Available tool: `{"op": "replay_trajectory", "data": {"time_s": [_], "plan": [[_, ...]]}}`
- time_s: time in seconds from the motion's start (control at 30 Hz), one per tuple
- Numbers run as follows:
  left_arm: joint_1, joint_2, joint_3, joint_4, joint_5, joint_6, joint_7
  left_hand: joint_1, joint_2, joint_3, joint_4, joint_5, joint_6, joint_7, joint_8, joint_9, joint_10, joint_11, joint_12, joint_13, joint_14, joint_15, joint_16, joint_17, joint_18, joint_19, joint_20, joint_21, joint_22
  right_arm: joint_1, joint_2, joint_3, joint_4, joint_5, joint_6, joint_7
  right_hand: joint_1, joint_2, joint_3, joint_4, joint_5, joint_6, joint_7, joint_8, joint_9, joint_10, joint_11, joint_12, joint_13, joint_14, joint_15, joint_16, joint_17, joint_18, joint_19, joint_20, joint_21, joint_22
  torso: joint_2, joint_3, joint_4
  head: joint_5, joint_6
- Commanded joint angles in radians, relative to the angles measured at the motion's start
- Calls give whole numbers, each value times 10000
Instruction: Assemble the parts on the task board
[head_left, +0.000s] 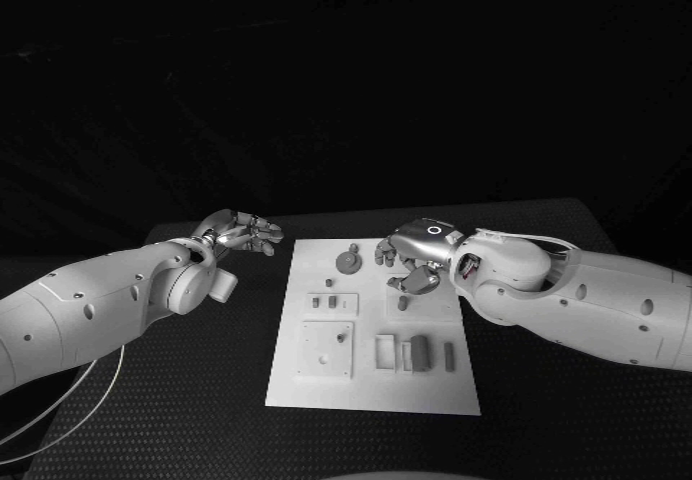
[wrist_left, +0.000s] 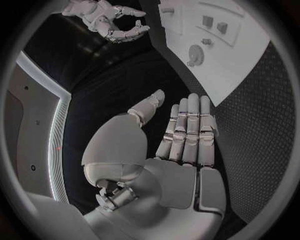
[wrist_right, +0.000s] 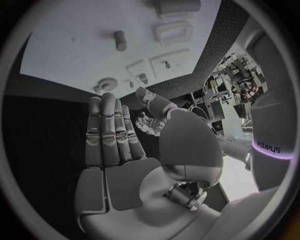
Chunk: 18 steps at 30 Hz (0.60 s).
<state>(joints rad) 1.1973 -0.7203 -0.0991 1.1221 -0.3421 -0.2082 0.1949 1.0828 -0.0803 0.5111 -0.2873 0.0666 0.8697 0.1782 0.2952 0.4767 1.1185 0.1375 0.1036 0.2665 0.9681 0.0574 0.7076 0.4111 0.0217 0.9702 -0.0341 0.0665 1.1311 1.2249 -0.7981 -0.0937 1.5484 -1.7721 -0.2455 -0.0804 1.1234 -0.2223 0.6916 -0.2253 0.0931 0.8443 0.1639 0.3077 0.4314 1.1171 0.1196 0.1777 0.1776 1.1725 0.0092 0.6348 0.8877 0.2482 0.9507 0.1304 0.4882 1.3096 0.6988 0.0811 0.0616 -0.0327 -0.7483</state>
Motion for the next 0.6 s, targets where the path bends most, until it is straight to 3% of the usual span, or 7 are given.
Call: {"op": "replay_trajectory", "data": {"time_s": [0.03,0.23,0.6], "plan": [[15,29,8,16,91,144,97,-69,-5,-57,16,-19,-37,-2,58,-13,-64,-12,-3,-13,1,69,-50,13,-68,-84,-5,-9,-15,13,-306,105,109,363,775,-248,-169,-287,-44,182,18,-7,-163,18,-33,-85,41,-23,-7,-19,47,36,-45,136,2,16,16,186,9,3,8,-79,65],[15,28,7,12,94,147,90,-67,-4,-56,15,-18,-35,-3,61,-13,-61,-13,1,-11,1,69,-53,16,-68,-85,-5,-9,-19,11,-376,100,-246,280,902,-243,-482,-644,-119,466,8,-111,-250,4,-73,-332,128,-134,-40,-110,124,27,-88,136,-73,36,-27,186,3,11,-1,-106,92],[14,43,7,-13,95,153,83,-67,-1,-55,17,-19,-34,-4,65,-14,-60,-15,6,-10,2,70,-59,23,-68,-84,-4,-7,-28,-481,-159,-6,-539,125,1212,-155,-449,-632,-156,487,12,-225,-353,-24,-104,-374,137,-137,-33,-135,133,49,-99,136,-98,24,-32,192,-1,11,15,-89,42]]}}
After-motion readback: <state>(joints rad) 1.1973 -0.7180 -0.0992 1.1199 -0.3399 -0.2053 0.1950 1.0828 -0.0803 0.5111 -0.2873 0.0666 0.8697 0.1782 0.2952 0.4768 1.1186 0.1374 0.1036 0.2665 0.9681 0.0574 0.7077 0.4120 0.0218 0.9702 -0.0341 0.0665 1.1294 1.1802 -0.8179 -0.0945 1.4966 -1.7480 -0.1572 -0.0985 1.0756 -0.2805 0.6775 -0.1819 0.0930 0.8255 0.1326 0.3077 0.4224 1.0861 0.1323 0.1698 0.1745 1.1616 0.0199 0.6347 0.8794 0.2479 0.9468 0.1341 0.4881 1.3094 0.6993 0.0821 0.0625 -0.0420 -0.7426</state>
